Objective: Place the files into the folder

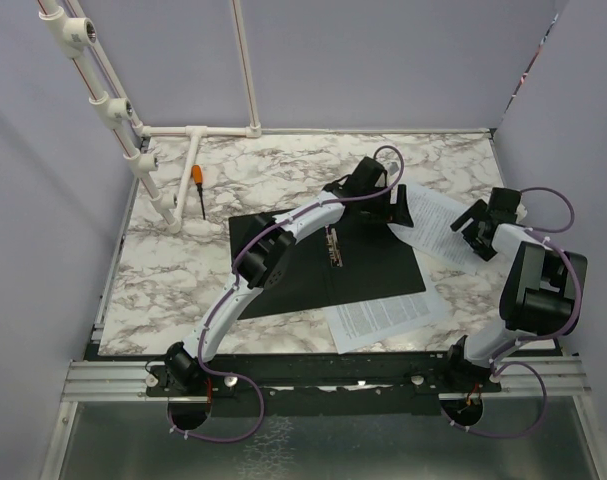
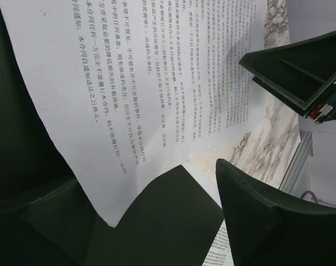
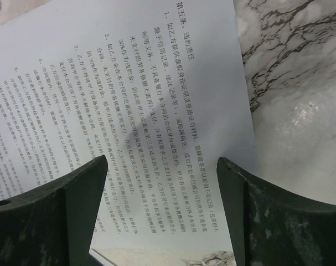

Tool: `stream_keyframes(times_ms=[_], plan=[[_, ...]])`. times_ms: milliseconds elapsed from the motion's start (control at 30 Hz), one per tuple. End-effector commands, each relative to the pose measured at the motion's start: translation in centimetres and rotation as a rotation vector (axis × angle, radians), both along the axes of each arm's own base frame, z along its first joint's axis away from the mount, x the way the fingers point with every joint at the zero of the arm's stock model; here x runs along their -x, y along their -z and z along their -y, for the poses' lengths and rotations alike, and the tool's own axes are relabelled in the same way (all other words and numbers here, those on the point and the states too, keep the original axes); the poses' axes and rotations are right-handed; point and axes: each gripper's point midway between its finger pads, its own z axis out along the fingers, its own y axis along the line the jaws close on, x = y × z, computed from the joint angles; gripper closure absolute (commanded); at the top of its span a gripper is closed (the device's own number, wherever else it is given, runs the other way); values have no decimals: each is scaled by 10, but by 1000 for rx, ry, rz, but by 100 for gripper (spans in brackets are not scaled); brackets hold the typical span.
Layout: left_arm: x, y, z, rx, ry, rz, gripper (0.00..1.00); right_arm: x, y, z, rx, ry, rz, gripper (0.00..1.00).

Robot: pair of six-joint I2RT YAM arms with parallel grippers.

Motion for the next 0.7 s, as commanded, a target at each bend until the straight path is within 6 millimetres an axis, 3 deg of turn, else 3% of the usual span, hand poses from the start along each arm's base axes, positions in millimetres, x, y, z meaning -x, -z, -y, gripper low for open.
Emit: stream_keyframes(times_ms=[0, 300, 467, 667], plan=[[29, 54, -18, -121, 18, -144, 23, 15, 24, -20, -67, -37, -73, 16], [29, 53, -16, -111, 13, -148, 60, 16, 19, -18, -54, -31, -65, 16], [28, 53, -15, -105, 5, -153, 100, 18, 16, -18, -49, -31, -59, 16], [24, 44, -12, -90, -6, -139, 100, 16, 4, -18, -49, -20, -36, 16]])
